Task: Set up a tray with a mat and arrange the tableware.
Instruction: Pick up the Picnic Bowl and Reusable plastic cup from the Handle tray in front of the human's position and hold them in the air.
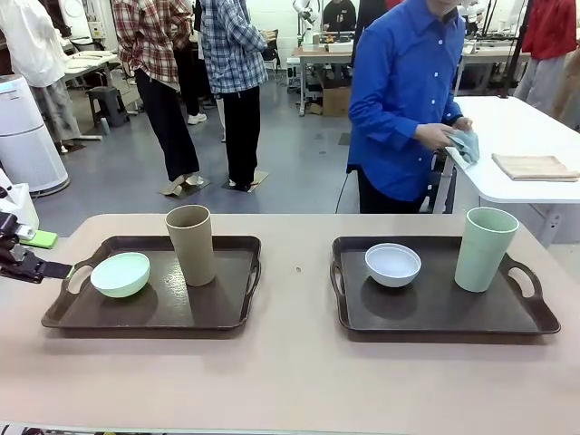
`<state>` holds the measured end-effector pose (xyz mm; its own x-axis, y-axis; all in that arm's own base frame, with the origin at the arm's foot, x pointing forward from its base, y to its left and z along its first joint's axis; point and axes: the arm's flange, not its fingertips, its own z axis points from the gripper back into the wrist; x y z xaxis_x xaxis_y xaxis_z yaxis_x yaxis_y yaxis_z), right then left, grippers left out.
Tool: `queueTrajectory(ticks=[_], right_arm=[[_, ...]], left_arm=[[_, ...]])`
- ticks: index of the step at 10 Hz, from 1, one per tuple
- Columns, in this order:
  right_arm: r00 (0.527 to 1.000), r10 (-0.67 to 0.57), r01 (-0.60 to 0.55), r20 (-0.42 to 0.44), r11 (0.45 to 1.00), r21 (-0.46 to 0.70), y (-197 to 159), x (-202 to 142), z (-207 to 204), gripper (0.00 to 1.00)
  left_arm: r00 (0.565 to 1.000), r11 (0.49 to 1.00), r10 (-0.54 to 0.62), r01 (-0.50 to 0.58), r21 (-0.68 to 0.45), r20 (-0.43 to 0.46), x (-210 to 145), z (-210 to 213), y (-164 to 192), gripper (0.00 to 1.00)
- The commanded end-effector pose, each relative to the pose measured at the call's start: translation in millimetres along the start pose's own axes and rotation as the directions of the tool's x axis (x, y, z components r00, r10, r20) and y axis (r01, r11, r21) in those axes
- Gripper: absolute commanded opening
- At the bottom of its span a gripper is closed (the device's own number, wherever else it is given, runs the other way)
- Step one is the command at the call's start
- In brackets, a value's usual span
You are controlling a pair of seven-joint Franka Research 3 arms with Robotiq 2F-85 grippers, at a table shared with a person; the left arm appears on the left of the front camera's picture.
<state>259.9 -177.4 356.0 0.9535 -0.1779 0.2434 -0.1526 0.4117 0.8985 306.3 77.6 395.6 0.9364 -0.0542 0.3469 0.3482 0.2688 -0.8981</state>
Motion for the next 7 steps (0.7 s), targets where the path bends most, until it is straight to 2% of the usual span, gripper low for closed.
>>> queueTrajectory(ticks=[1, 7], right_arm=[[1.000, -0.010, 0.009, 0.017, 0.999, 0.031, -7.3, -2.4, -0.8, 1.00], [1.000, -0.010, 0.009, 0.017, 0.999, 0.031, -7.3, -2.4, -0.8, 1.00]], left_arm=[[1.000, 1.000, -0.017, 0.017, -0.019, 0.007, 0.0, 1.0, 1.9, 1.00], [1.000, 1.000, -0.017, 0.017, -0.019, 0.007, 0.0, 1.0, 1.9, 1.00]])
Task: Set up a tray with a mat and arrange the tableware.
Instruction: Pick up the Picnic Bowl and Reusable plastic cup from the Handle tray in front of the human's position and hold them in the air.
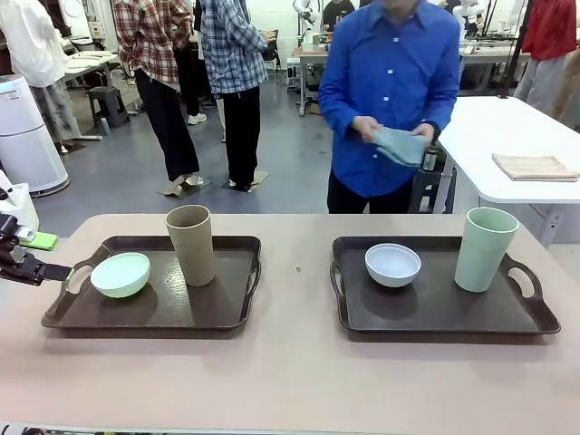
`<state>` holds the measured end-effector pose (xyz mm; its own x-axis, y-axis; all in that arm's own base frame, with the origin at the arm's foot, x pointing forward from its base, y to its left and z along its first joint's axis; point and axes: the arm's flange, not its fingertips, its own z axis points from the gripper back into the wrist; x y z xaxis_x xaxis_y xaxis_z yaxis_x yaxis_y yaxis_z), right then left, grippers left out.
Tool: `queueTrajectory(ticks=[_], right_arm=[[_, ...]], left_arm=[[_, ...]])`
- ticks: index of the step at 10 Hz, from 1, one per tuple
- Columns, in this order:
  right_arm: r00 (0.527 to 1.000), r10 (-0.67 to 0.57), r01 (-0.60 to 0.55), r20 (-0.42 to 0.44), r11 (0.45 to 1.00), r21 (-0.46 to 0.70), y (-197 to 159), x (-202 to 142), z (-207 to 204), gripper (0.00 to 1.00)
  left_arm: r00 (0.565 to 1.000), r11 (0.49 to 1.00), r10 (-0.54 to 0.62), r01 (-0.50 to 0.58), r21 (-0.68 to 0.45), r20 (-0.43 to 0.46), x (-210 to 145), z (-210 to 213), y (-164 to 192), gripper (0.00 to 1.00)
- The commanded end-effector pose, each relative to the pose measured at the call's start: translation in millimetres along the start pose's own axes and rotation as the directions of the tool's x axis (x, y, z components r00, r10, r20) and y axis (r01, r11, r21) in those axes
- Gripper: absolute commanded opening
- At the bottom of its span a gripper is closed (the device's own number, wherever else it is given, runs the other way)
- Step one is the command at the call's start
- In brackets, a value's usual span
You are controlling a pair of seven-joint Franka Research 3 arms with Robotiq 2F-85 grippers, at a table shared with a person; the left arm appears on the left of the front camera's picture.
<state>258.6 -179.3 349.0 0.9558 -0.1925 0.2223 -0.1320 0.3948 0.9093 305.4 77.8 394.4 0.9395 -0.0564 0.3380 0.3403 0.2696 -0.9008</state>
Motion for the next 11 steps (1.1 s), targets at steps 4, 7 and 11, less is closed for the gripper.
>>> queueTrajectory(ticks=[4, 7, 11], right_arm=[[1.000, 0.016, -0.016, 0.012, 1.000, 0.018, -0.4, 0.2, -0.3, 1.00], [1.000, 0.016, -0.016, 0.012, 1.000, 0.018, -0.4, 0.2, -0.3, 1.00], [1.000, 0.016, -0.016, 0.012, 1.000, 0.018, -0.4, 0.2, -0.3, 1.00]], left_arm=[[1.000, 0.999, -0.026, 0.026, -0.019, 0.012, 1.2, 1.2, 1.0, 1.00], [1.000, 0.999, -0.026, 0.026, -0.019, 0.012, 1.2, 1.2, 1.0, 1.00], [1.000, 0.999, -0.026, 0.026, -0.019, 0.012, 1.2, 1.2, 1.0, 1.00]])
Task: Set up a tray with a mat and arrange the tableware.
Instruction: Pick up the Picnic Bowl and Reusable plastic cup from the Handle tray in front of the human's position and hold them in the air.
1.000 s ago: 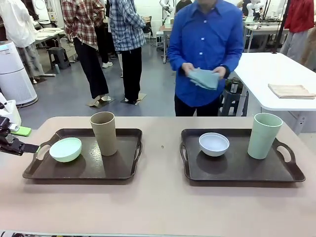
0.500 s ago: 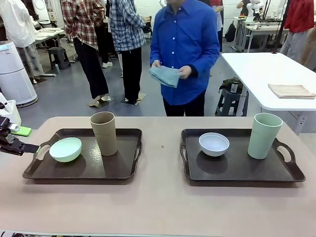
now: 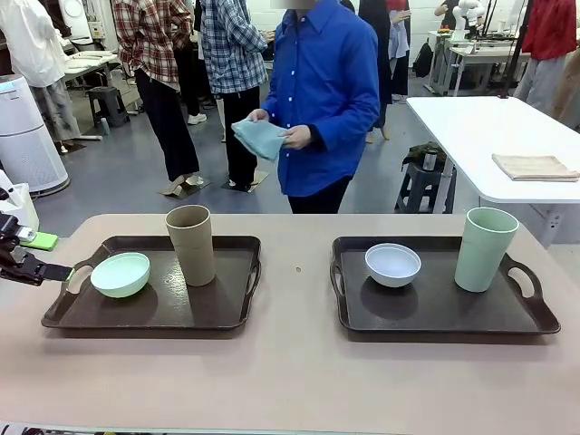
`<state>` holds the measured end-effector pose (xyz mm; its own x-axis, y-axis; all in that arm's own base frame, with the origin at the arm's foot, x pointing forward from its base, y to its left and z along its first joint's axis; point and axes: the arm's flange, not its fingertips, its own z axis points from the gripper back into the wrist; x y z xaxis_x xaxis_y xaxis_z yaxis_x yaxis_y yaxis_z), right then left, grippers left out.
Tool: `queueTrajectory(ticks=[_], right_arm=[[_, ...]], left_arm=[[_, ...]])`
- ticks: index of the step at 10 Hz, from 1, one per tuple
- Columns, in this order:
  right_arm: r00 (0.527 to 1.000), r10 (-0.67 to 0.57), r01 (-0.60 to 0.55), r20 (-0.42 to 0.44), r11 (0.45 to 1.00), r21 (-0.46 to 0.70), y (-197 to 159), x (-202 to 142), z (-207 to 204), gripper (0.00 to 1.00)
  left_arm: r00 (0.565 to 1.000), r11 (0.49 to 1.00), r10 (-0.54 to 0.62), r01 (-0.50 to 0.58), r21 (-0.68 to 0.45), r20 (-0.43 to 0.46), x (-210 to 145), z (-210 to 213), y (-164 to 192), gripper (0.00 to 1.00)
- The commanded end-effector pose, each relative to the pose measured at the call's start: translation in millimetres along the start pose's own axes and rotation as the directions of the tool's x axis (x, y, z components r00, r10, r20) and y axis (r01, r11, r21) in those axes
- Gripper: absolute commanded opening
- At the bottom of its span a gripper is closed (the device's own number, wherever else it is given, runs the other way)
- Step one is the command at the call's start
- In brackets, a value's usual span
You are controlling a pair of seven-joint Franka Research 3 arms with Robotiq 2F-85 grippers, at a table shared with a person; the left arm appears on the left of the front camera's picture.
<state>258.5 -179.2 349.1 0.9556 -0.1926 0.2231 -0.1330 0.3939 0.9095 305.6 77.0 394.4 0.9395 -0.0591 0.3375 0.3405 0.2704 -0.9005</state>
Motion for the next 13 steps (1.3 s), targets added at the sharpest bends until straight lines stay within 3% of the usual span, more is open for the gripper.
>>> queueTrajectory(ticks=[1, 13], right_arm=[[1.000, 0.015, -0.015, 0.011, 1.000, 0.017, -0.6, 0.2, -0.3, 1.00], [1.000, 0.015, -0.015, 0.011, 1.000, 0.017, -0.6, 0.2, -0.3, 1.00]], left_arm=[[1.000, 0.999, -0.025, 0.026, -0.020, 0.015, 1.0, 1.9, 1.2, 1.00], [1.000, 0.999, -0.025, 0.026, -0.020, 0.015, 1.0, 1.9, 1.2, 1.00]])
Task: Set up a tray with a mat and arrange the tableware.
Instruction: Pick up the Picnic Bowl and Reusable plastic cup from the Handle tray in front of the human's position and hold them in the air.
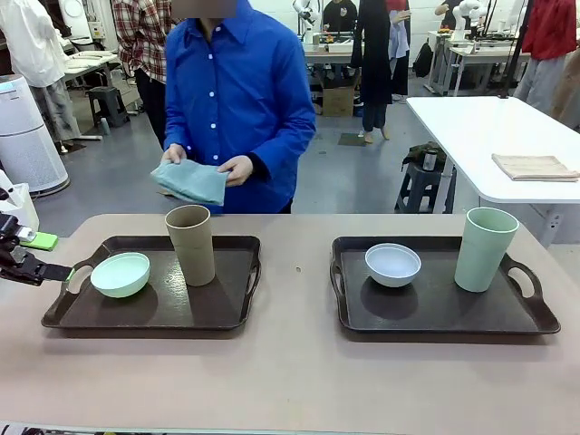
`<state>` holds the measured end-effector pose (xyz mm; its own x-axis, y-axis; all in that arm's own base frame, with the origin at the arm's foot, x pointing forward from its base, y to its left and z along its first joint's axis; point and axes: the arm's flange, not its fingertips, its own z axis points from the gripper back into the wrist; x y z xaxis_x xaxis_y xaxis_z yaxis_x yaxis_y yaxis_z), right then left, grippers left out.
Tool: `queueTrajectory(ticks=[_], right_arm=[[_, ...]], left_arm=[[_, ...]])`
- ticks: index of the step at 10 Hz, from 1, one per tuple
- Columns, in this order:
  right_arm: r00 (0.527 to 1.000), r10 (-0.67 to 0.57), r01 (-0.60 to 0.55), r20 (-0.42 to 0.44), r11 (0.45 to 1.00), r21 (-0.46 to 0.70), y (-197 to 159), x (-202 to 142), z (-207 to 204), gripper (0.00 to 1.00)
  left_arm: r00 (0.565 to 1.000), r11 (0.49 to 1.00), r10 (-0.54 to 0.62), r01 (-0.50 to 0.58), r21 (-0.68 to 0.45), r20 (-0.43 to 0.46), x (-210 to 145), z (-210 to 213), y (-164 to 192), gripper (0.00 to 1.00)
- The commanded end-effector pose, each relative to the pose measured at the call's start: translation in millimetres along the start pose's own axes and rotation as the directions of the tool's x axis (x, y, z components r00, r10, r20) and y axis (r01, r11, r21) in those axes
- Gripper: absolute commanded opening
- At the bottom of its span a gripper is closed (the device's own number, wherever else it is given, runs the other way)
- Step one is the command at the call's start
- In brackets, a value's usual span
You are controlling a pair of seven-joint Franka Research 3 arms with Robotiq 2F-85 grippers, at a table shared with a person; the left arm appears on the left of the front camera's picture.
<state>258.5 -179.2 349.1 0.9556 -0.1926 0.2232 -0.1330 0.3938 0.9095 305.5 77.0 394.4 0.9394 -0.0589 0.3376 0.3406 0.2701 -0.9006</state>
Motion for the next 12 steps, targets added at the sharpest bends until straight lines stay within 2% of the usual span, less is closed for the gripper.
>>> queueTrajectory(ticks=[1, 12], right_arm=[[1.000, 0.015, -0.015, 0.011, 1.000, 0.016, -0.6, 0.3, -0.3, 1.00], [1.000, 0.015, -0.015, 0.011, 1.000, 0.016, -0.6, 0.3, -0.3, 1.00]], left_arm=[[1.000, 0.999, -0.025, 0.026, -0.019, 0.015, 1.1, 1.9, 1.2, 1.00], [1.000, 0.999, -0.025, 0.026, -0.019, 0.015, 1.1, 1.9, 1.2, 1.00]])
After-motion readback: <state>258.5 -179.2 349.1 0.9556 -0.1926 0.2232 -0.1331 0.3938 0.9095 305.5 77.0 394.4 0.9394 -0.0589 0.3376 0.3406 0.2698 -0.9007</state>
